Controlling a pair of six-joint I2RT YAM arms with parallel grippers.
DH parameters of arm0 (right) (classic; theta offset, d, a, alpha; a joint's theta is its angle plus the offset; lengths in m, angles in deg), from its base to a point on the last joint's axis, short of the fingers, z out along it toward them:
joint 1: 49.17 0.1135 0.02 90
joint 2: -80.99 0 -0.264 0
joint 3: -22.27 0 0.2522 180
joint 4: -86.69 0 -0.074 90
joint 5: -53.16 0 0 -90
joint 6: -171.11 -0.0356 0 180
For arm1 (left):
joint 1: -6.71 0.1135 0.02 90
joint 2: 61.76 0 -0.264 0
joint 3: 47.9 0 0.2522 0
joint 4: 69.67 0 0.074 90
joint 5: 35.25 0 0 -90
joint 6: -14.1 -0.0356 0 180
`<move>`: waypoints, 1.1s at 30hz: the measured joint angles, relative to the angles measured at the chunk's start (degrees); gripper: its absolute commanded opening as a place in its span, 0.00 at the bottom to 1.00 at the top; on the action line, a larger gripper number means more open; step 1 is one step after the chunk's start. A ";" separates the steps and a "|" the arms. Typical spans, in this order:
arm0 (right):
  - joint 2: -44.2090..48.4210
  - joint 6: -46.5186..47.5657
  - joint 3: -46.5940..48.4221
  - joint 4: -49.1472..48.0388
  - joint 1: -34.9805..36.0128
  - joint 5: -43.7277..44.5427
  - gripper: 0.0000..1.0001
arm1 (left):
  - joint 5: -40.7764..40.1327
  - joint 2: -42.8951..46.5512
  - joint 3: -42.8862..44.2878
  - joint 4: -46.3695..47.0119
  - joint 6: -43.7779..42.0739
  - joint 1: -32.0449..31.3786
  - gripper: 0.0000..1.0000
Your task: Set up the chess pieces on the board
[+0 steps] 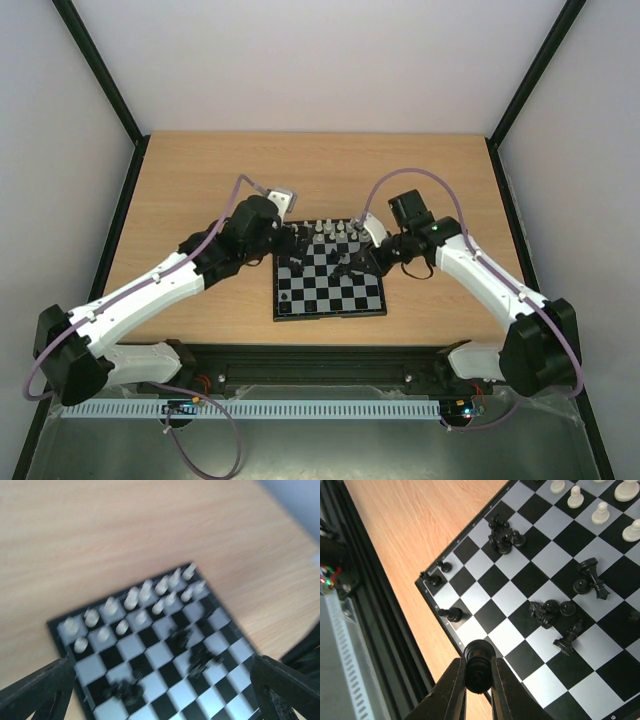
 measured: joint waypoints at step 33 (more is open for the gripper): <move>-7.91 9.51 -9.05 -14.12 25.92 22.51 0.15 | -10.32 13.07 -14.62 -1.97 2.21 20.17 0.99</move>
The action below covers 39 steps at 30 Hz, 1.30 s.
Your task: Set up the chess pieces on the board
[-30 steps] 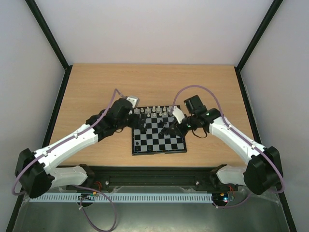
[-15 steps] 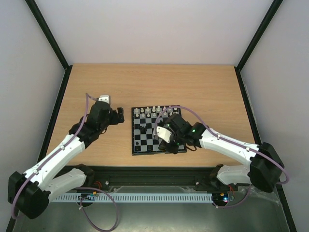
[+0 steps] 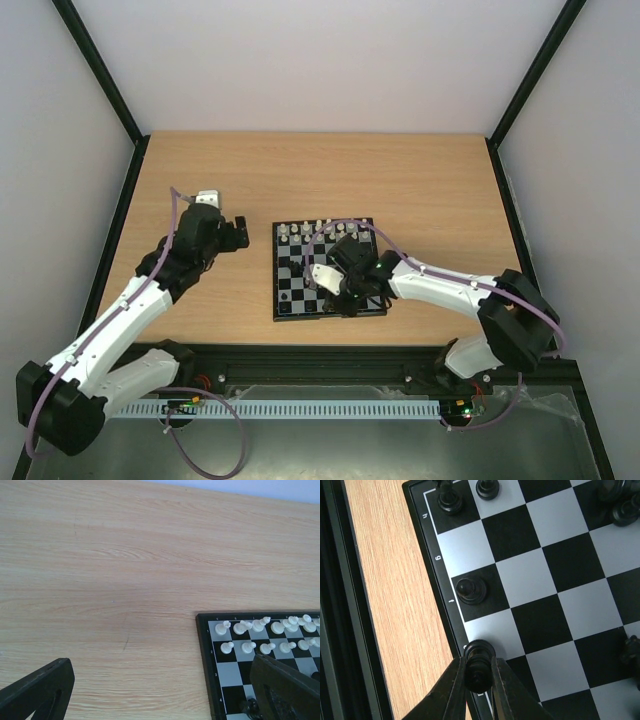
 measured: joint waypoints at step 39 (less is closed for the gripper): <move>10.38 -1.51 2.51 1.11 -9.62 -3.37 0.51 | 12.28 -5.05 -0.44 2.01 -3.98 0.02 0.73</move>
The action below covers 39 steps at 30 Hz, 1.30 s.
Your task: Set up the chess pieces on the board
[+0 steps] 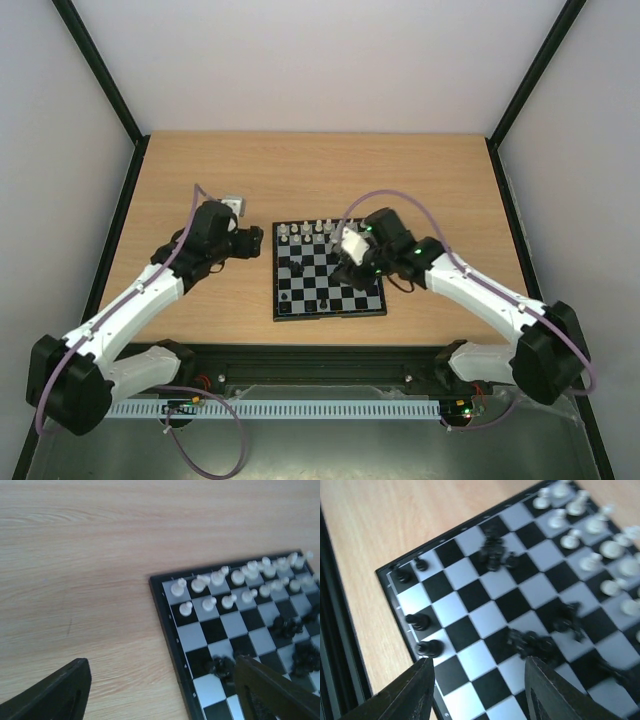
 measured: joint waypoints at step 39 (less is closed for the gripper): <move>6.05 -13.25 -5.70 -3.93 -24.61 10.99 0.45 | 6.29 -50.84 35.12 1.22 -5.20 -24.72 0.45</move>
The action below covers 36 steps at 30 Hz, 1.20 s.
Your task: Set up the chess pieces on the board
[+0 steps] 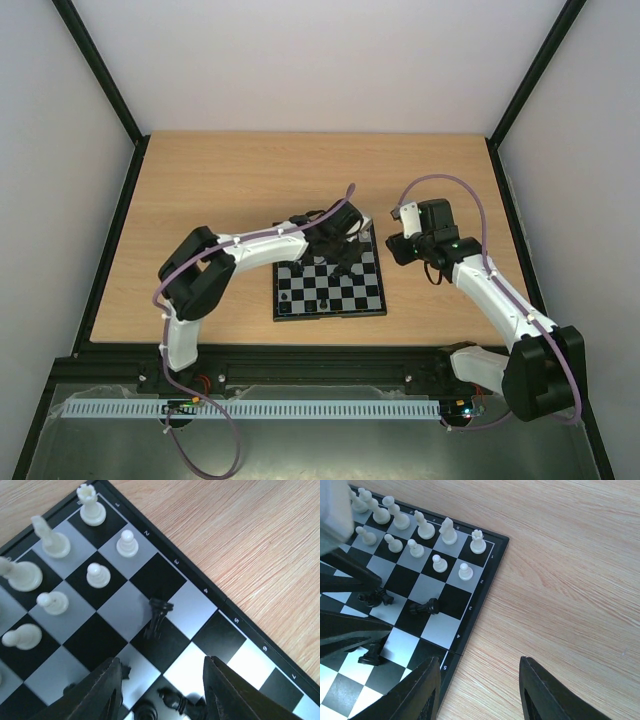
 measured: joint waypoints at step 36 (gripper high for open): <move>-0.85 -0.13 0.00 0.02 -0.28 -0.22 0.45 | 7.52 -10.36 6.10 3.21 -10.58 1.95 0.24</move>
